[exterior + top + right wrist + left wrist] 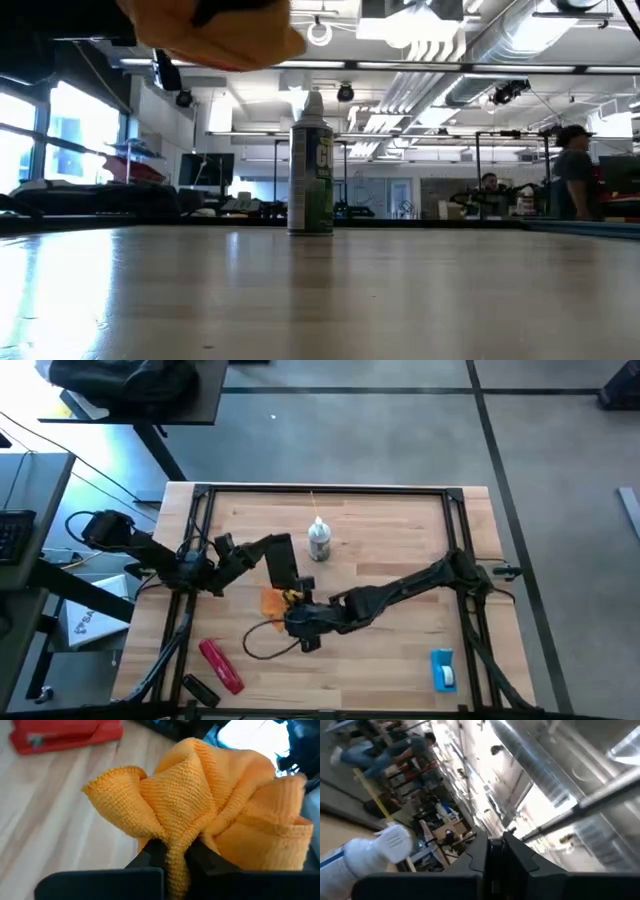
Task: Apply microfiber cloth
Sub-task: Wipe the front and back of the black cellphone using the orange microfiber cloth
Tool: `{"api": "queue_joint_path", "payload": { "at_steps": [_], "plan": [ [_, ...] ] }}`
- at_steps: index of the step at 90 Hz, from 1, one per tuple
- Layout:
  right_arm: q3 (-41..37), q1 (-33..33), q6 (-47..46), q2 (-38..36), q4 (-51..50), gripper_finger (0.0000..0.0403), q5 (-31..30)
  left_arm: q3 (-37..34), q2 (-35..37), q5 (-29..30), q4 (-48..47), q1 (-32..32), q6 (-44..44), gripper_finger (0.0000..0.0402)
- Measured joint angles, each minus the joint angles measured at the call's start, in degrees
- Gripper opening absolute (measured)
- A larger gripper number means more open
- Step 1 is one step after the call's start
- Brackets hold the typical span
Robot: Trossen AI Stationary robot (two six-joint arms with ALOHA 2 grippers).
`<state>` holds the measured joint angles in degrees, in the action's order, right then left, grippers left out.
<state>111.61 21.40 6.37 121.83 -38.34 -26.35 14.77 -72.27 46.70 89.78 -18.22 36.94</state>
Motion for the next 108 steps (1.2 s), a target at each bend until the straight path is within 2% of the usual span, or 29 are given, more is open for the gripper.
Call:
{"api": "queue_joint_path", "payload": {
  "at_steps": [13,31,42,50,54,63,72,82,95,108],
  "plan": [
    [0.00,1.97,-5.83,-2.86,-8.75,0.0003,-0.15,-0.01,0.59,-2.26,0.08,-1.09,-7.77,0.0015],
    [0.01,5.04,-16.47,-4.95,-21.15,0.0003,-3.60,-0.01,0.74,-2.75,0.11,-2.45,-31.51,0.0015],
    [-0.69,6.45,-22.47,-4.98,-25.32,0.0003,-5.43,1.07,0.46,-8.64,-3.59,-3.38,-40.18,0.0015],
    [-3.29,7.14,-25.40,-5.15,-24.98,0.0003,-6.33,3.47,-0.51,-15.46,-11.02,-4.43,-46.28,0.0015],
    [-5.12,7.40,-26.42,-5.15,-24.29,0.0003,-6.49,5.01,-1.19,-16.58,-15.74,-5.15,-47.54,0.0015],
    [-9.37,8.36,-30.34,-5.67,-23.12,0.0003,-7.25,8.37,-3.33,-14.99,-24.90,-6.99,-49.35,0.0015],
    [-14.33,9.86,-35.54,-7.33,-23.42,0.0003,-4.86,10.47,-6.84,-12.95,-30.58,-8.93,-52.42,0.0015],
    [-20.83,11.60,-42.75,-11.82,-23.28,0.0003,-4.52,11.75,-11.50,-12.50,-30.92,-10.73,-55.75,0.0015],
    [-29.97,12.86,-51.94,-19.20,-21.57,0.0003,-6.28,15.06,-18.89,-8.44,-30.93,-11.62,-60.34,0.0015],
    [-38.74,12.81,-54.27,-25.11,-12.25,0.0003,-6.60,19.95,-27.26,-6.57,-30.84,-11.51,-64.10,0.0015]
  ]
}}
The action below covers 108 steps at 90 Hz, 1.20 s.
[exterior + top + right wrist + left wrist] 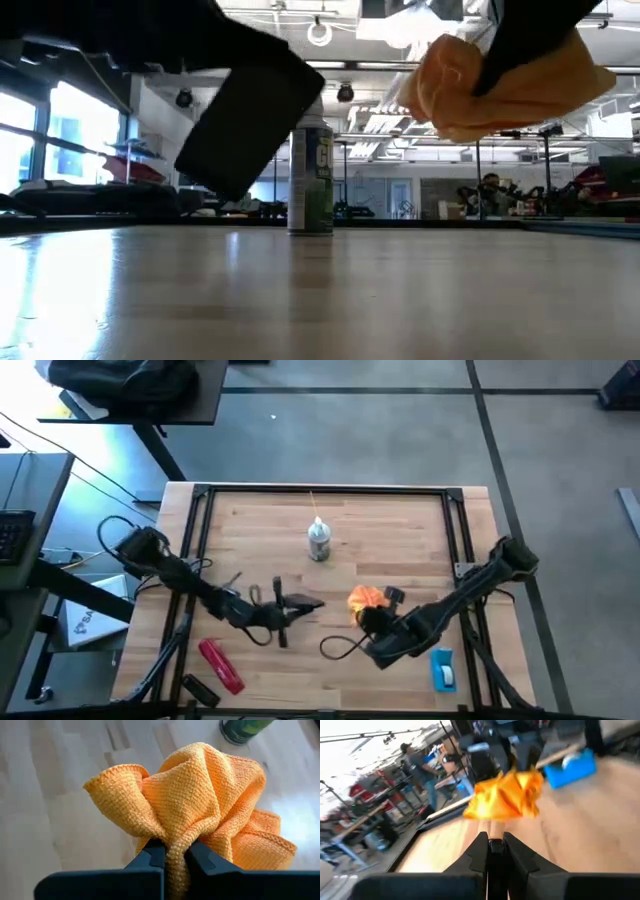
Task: Apply microfiber cloth
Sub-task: Wipe the front and back of the black cellphone using the orange microfiber cloth
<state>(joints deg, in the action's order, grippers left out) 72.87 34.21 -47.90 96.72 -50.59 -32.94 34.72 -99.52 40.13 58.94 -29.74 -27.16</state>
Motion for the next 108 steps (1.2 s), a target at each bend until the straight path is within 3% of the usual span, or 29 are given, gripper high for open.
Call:
{"api": "queue_joint_path", "payload": {
  "at_steps": [20,36,52,78,108],
  "plan": [
    [-9.61,-3.01,7.14,-1.49,23.86,0.0003,3.55,8.29,-11.69,-0.61,-1.25,-0.44,-10.85,0.0015],
    [-13.07,-5.41,9.50,-1.26,31.12,0.0003,7.53,11.63,-17.64,-1.42,-2.62,-1.49,-16.89,0.0015],
    [-13.46,-6.11,13.00,-1.26,33.81,0.0003,7.58,11.87,-20.15,-5.11,-2.07,-2.50,-16.86,0.0031],
    [-13.46,-6.60,14.95,-1.26,35.51,0.0003,7.83,11.93,-20.53,-6.19,-2.81,-2.96,-16.56,0.0076],
    [-13.43,-7.70,16.48,-1.26,35.47,0.0003,9.70,11.82,-20.55,-6.64,-4.14,-4.12,-4.92,0.0135]
  ]
}}
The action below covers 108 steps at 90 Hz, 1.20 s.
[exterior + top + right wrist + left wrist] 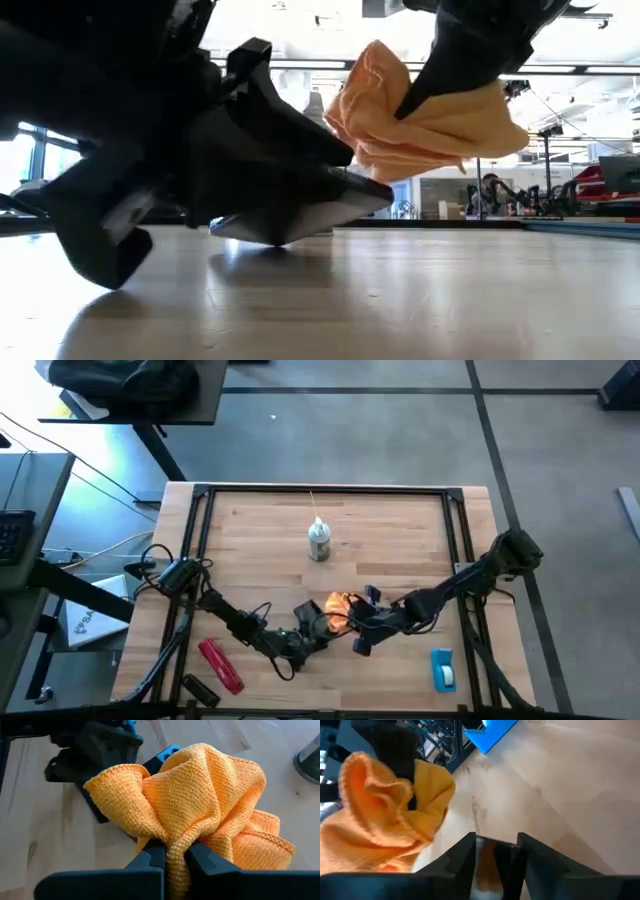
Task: Apply microfiber cloth
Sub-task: Wipe the front and back of the black cellphone using the orange microfiber cloth
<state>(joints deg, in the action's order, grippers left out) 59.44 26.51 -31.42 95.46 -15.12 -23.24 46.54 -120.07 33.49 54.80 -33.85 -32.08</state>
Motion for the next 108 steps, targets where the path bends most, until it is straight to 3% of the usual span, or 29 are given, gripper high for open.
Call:
{"api": "queue_joint_path", "payload": {
  "at_steps": [33,44,58,68,79,92,108],
  "plan": [
    [0.04,-3.31,3.50,0.02,1.20,0.0003,6.38,-0.12,-0.13,0.75,-0.68,-1.20,10.64,0.0182],
    [0.04,-3.39,4.86,0.05,2.40,0.0003,6.77,-0.19,2.98,5.02,-4.97,-1.90,12.36,0.0184],
    [0.11,-3.39,5.07,1.56,3.23,0.0003,6.79,-2.43,12.26,12.36,-13.16,-3.35,13.57,0.0184],
    [0.11,-3.39,4.64,3.86,3.52,0.0003,7.00,-7.42,20.10,12.93,-18.88,-2.72,22.31,0.0184],
    [0.11,-3.39,4.76,6.47,6.40,0.0003,6.99,-14.11,25.28,9.66,-19.02,-0.96,35.18,0.0184],
    [0.11,-3.65,6.44,8.33,11.05,0.0003,7.01,-17.82,24.91,9.10,-18.62,-0.26,45.71,0.0184],
    [0.11,-4.12,7.50,8.52,12.19,0.0003,6.99,-17.15,19.88,8.80,-17.49,-0.04,50.03,0.0183]
  ]
}}
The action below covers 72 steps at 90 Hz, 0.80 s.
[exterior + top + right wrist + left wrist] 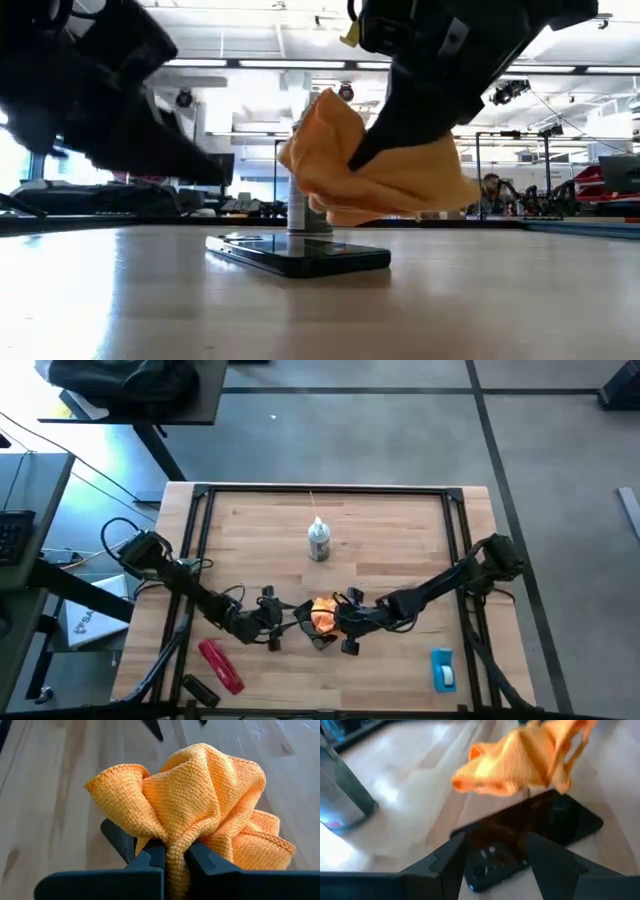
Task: Apply microfiber cloth
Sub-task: Wipe the front and back of the black cellphone using the orange microfiber cloth
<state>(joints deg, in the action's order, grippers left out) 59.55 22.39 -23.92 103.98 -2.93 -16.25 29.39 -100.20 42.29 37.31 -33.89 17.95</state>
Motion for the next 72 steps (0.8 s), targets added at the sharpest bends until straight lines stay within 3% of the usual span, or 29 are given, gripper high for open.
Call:
{"api": "queue_joint_path", "payload": {
  "at_steps": [17,40,72],
  "plan": [
    [0.00,-0.74,0.37,0.02,0.45,0.0003,0.00,2.57,-5.91,-4.54,0.17,2.05,2.14,0.0135],
    [0.00,-0.73,0.44,0.02,1.17,0.0003,0.00,2.64,-6.32,-1.27,0.77,1.95,2.96,0.0012],
    [0.00,-1.53,4.78,4.98,12.10,0.0003,1.96,2.49,-6.30,-2.62,-0.98,3.53,4.83,0.0001]
  ]
}}
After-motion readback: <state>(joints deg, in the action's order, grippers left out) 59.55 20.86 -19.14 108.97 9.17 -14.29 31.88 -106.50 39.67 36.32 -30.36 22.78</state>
